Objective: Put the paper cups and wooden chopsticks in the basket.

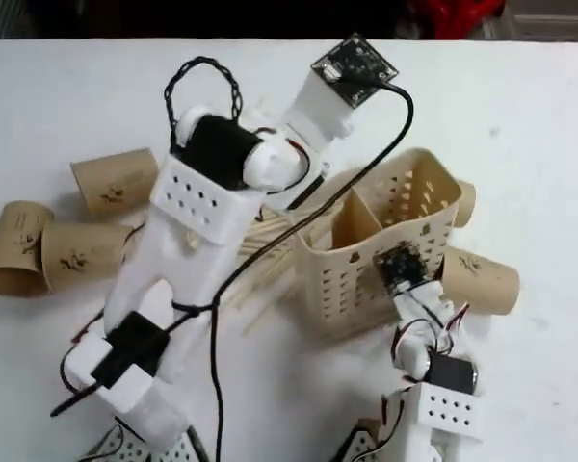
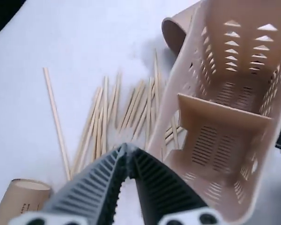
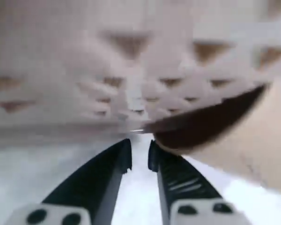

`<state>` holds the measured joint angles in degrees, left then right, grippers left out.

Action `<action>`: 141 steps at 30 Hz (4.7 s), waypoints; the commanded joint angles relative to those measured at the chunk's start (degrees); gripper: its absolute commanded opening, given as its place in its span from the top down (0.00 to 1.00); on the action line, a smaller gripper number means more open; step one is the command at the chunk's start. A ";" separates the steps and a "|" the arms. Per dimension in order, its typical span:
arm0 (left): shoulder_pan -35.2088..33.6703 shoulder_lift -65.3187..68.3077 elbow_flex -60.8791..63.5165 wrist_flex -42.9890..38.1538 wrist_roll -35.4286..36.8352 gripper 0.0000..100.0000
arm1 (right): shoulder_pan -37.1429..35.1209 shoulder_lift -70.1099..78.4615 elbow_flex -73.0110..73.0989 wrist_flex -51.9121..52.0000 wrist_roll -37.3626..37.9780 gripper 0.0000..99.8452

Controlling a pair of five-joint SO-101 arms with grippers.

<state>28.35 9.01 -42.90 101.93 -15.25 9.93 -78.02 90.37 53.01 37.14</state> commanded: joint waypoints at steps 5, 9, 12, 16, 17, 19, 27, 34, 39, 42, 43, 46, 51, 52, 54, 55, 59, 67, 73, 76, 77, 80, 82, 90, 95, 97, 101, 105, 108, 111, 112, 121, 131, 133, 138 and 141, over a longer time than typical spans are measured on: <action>1.01 -0.57 -8.44 -0.53 0.70 0.83 | 0.92 -0.40 -9.67 1.01 -9.14 0.92; 0.92 -0.48 -8.35 -0.35 3.60 0.77 | 4.97 -0.40 -15.21 4.18 -13.01 0.92; 0.92 -0.22 -8.26 -0.53 3.96 0.77 | 6.64 -0.40 -17.32 4.79 -15.65 0.92; 0.66 4.35 -8.26 0.00 3.96 0.77 | 6.90 -0.40 -17.67 4.79 -16.26 0.92; 0.75 5.93 -8.26 0.09 3.96 0.77 | 6.90 -0.40 -17.67 4.70 -16.62 0.92; 1.10 8.48 -8.79 0.18 3.96 0.77 | 6.99 -0.40 -17.67 4.44 -17.67 0.92; 3.56 7.34 -8.79 0.09 2.81 0.77 | 7.08 -6.46 -17.76 6.29 -17.85 0.92; 1.54 7.43 -1.49 -0.09 0.97 0.77 | 6.73 -22.55 -17.67 15.08 -17.67 0.92; 1.80 7.43 3.43 -1.58 0.88 0.77 | 6.73 -24.13 -17.32 15.87 -17.32 0.92; 1.45 7.43 7.91 -4.04 0.88 0.78 | 6.73 -21.93 -17.32 15.69 -17.23 0.92; 1.45 7.43 9.41 -4.92 0.88 0.81 | 6.73 -21.58 -17.32 15.69 -17.23 0.92; 1.45 7.16 11.87 -7.38 0.88 0.91 | 6.90 -21.05 -17.32 15.60 -17.23 0.92; 0.48 7.08 9.67 -6.59 0.88 0.98 | 6.90 -20.70 -17.32 15.60 -17.14 0.92; 0.48 7.08 8.97 -5.80 0.88 0.98 | 6.90 -20.70 -17.23 15.60 -17.14 0.92; 0.84 6.90 6.77 -4.04 -0.18 0.98 | 6.90 -20.70 -17.23 15.60 -17.14 0.92; 0.84 6.90 4.66 -2.99 -0.35 0.98 | 6.90 -20.70 -17.23 15.60 -17.14 0.92; 0.40 6.90 -5.01 0.62 -0.44 0.98 | 6.99 -21.05 -15.82 15.52 -17.05 0.92; -3.82 6.81 -8.26 0.62 -0.18 0.98 | 6.99 -21.14 -11.87 14.73 -15.21 0.92; -5.49 6.81 -11.43 0.35 -0.09 0.98 | 6.99 -21.14 -10.02 12.97 -15.21 0.92; -10.33 7.16 -19.52 0.26 1.67 0.98 | 6.99 -21.14 -7.56 10.77 -15.21 0.92; -12.35 7.34 -22.07 -0.18 2.11 0.98 | 6.99 -21.14 -7.21 10.42 -15.21 0.92; -17.19 7.43 -25.05 -2.55 2.64 0.98 | 6.81 -21.14 -7.03 10.33 -15.21 0.92; -19.56 7.52 -24.88 -5.36 3.52 0.98 | 6.73 -21.14 -7.03 10.33 -15.21 0.92; -25.19 7.60 -8.26 -26.90 8.70 0.98 | 6.64 -21.14 -5.01 9.45 -15.21 0.92; -27.74 7.60 2.37 -38.15 11.25 0.98 | 6.64 -21.14 -4.40 8.92 -15.21 0.92; -28.18 7.60 5.71 -40.97 12.13 0.98 | 6.64 -21.14 -4.40 9.01 -15.21 0.92; -28.18 7.60 10.11 -42.64 17.05 0.98 | 6.55 -21.14 -4.13 8.84 -15.21 0.92; -27.82 9.36 11.25 -42.29 18.99 0.98 | 6.55 -21.14 -4.13 8.84 -15.21 0.92; -27.82 13.41 9.85 -40.97 18.99 0.98 | 6.55 -21.14 -4.13 8.92 -15.21 0.92; -27.74 17.63 6.33 -38.59 17.49 0.98 | 6.55 -21.14 -4.13 8.92 -15.21 0.92; -27.65 18.95 4.66 -37.45 17.14 0.98 | 6.55 -21.14 -4.13 8.92 -15.21 0.92; -26.77 28.53 -12.31 -28.40 11.52 0.98 | 6.55 -21.14 -3.87 8.92 -15.21 0.92; -30.81 39.43 -26.73 -24.70 6.77 0.98 | 3.56 -21.14 -3.43 9.01 -15.21 0.92; -31.16 40.84 -28.13 -24.70 6.95 0.98 | 3.56 -21.14 -3.25 9.01 -15.21 0.92; -31.34 44.09 -29.36 -24.97 6.86 0.97 | 3.47 -21.14 -2.81 8.75 -15.21 0.92; -31.34 46.20 -29.80 -25.14 7.03 0.92 | 3.47 -21.14 -2.81 8.75 -15.21 0.92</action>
<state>-0.84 51.47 -72.44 76.88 -7.52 13.71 -98.95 88.00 62.95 20.97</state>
